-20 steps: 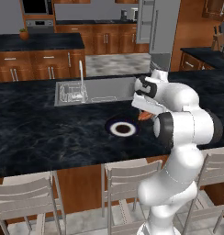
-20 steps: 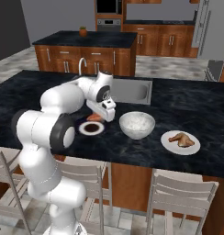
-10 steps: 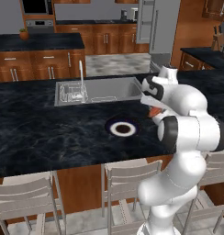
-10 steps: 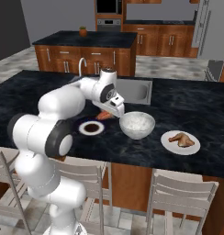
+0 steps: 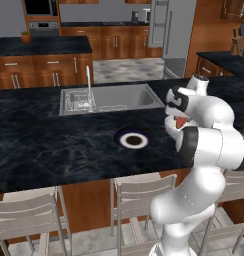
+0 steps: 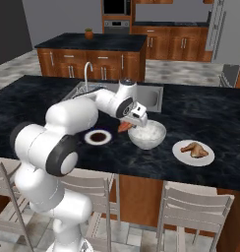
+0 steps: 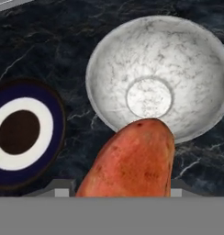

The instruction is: Pick the chicken drumstick and sweet potato from their plates and place them in the bowl. Then put the bowl in the fridge.

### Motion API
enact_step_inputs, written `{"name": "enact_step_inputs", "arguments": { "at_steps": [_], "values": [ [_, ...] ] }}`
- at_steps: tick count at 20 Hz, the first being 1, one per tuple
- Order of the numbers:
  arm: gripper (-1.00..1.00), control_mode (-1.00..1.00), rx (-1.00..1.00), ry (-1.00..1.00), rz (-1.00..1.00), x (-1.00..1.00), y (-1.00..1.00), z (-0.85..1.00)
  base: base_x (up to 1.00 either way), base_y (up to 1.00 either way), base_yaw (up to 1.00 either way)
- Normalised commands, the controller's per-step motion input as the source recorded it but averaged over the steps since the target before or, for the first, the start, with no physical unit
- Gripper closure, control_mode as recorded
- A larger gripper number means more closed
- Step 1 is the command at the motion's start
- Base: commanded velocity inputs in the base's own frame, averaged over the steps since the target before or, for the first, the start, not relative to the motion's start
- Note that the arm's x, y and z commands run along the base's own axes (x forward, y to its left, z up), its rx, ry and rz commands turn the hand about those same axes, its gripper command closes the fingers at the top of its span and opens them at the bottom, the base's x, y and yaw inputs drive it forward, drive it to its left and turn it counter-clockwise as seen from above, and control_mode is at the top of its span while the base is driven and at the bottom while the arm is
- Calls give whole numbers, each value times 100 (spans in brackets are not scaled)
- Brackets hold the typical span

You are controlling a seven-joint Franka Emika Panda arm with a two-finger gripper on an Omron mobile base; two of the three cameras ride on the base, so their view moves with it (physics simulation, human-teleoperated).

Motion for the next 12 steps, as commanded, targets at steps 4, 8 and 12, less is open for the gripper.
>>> {"name": "enact_step_inputs", "arguments": {
  "at_steps": [4,8,12],
  "values": [
    [100,-100,-1,0,11,10,-46,0,0,0,0],
    [100,-100,0,1,11,29,-37,-1,0,0,0],
    [100,-100,0,0,10,33,-32,-2,0,0,0]
  ]
}}
